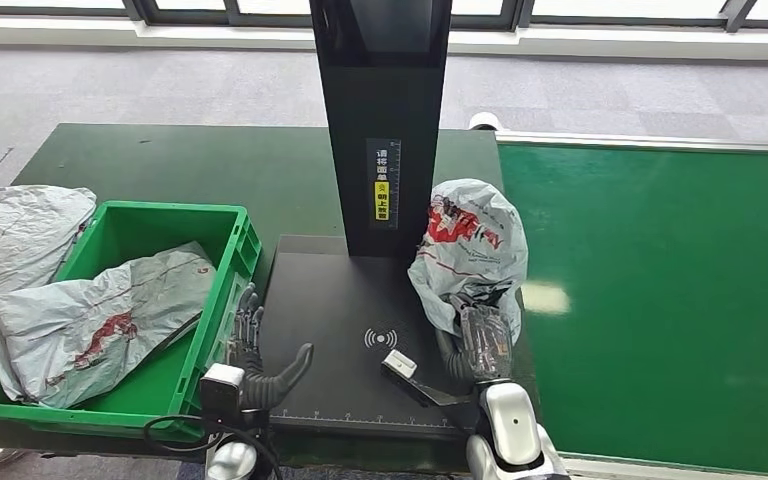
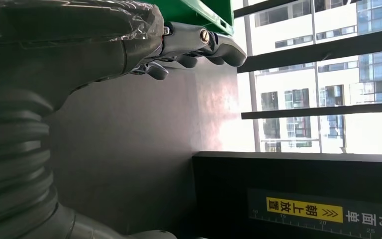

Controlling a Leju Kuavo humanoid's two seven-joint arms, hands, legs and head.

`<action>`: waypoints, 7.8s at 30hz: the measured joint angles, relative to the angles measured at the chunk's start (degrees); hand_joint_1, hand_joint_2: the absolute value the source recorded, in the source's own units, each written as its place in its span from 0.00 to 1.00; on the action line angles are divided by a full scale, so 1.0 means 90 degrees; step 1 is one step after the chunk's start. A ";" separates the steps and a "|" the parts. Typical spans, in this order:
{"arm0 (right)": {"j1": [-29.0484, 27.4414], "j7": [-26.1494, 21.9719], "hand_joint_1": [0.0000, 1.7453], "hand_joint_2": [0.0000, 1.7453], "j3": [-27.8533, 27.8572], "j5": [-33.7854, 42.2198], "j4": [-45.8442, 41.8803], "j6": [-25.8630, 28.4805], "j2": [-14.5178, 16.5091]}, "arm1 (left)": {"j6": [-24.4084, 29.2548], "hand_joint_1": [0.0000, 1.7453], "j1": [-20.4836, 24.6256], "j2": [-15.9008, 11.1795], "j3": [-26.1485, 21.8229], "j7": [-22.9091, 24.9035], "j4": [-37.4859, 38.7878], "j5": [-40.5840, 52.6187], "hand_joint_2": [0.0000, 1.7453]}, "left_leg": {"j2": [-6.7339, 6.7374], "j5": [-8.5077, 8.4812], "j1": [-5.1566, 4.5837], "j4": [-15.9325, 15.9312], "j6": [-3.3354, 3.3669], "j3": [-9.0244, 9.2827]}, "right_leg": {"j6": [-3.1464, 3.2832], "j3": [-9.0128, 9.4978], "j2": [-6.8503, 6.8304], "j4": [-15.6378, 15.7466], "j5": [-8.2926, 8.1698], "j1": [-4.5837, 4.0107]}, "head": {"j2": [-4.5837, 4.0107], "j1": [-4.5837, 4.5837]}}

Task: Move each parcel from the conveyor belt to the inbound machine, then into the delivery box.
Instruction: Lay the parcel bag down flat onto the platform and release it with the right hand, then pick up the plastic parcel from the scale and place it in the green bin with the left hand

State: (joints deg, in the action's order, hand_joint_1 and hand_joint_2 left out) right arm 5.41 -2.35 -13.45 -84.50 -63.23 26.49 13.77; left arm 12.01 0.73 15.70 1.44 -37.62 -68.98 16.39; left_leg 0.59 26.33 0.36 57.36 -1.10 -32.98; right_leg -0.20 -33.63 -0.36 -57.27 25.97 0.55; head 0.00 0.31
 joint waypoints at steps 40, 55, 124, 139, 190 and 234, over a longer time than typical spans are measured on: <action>-0.0521 -0.2695 1.00 1.00 -0.1187 0.2806 -0.2021 0.1486 0.0007 | 0.0014 0.00 0.0294 -0.0011 0.0000 0.0000 0.0435 -0.0225 1.00 | 0.0000 0.0001 -0.0004 0.0001 -0.0002 0.0001 | 0.0002 0.0001 -0.0001 0.0001 0.0002 -0.0003 | 0.0000 0.0000; 0.0365 -0.2934 1.00 1.00 -0.0839 0.4322 0.0547 -0.0373 0.0095 | 0.0072 0.00 0.0305 -0.0012 0.0006 0.0000 0.0474 -0.0287 1.00 | -0.0001 -0.0002 -0.0004 0.0001 -0.0004 0.0004 | 0.0002 0.0004 -0.0002 0.0000 0.0000 -0.0003 | 0.0000 0.0000; -0.0702 -0.4197 0.00 1.00 0.0934 0.4294 -0.3315 0.1516 0.0544 | 0.0954 0.00 0.0511 0.0015 0.0580 -0.0002 -0.0175 0.0459 1.00 | 0.0003 0.0000 -0.0017 0.0006 -0.0001 0.0013 | 0.0000 0.0004 -0.0001 0.0003 -0.0002 0.0002 | 0.0000 0.0002; -0.0802 -0.4195 0.00 1.00 0.1120 0.4351 -0.3510 0.1514 0.0544 | 0.0298 0.00 0.0656 0.0015 0.1207 -0.0002 -0.0757 0.0968 1.00 | 0.0005 0.0000 -0.0017 0.0006 -0.0002 0.0014 | 0.0000 0.0005 0.0007 0.0003 -0.0002 0.0004 | 0.0000 0.0001; -0.0756 -0.4195 0.00 1.00 0.1444 0.4595 -0.3595 0.1511 0.0557 | 0.0566 1.00 0.3216 0.0605 0.4448 0.4004 0.4559 0.4418 1.00 | -0.0013 0.0000 -0.0021 0.0006 0.0004 0.0019 | -0.0014 0.0031 -0.0011 0.0004 -0.0008 0.0011 | 0.0000 0.0002; -0.0827 -0.4197 0.00 1.00 0.1470 0.4680 -0.3597 0.1511 0.0561 | 0.3115 1.00 0.1923 -0.0114 0.1054 0.3736 -0.2242 0.8142 1.00 | -0.0005 0.0004 -0.0020 0.0003 0.0009 0.0029 | -0.0011 0.0034 -0.0009 -0.0002 0.0001 0.0009 | 0.0000 0.0002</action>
State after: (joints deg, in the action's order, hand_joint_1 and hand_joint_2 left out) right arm -2.03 -40.12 -0.22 -42.38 -95.60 40.09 18.82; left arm 40.04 18.03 14.68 10.93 -3.99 -89.16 89.66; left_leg 0.54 26.36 0.18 57.38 -1.03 -32.72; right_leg -0.29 -33.32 -0.45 -57.28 25.99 0.62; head 0.00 0.32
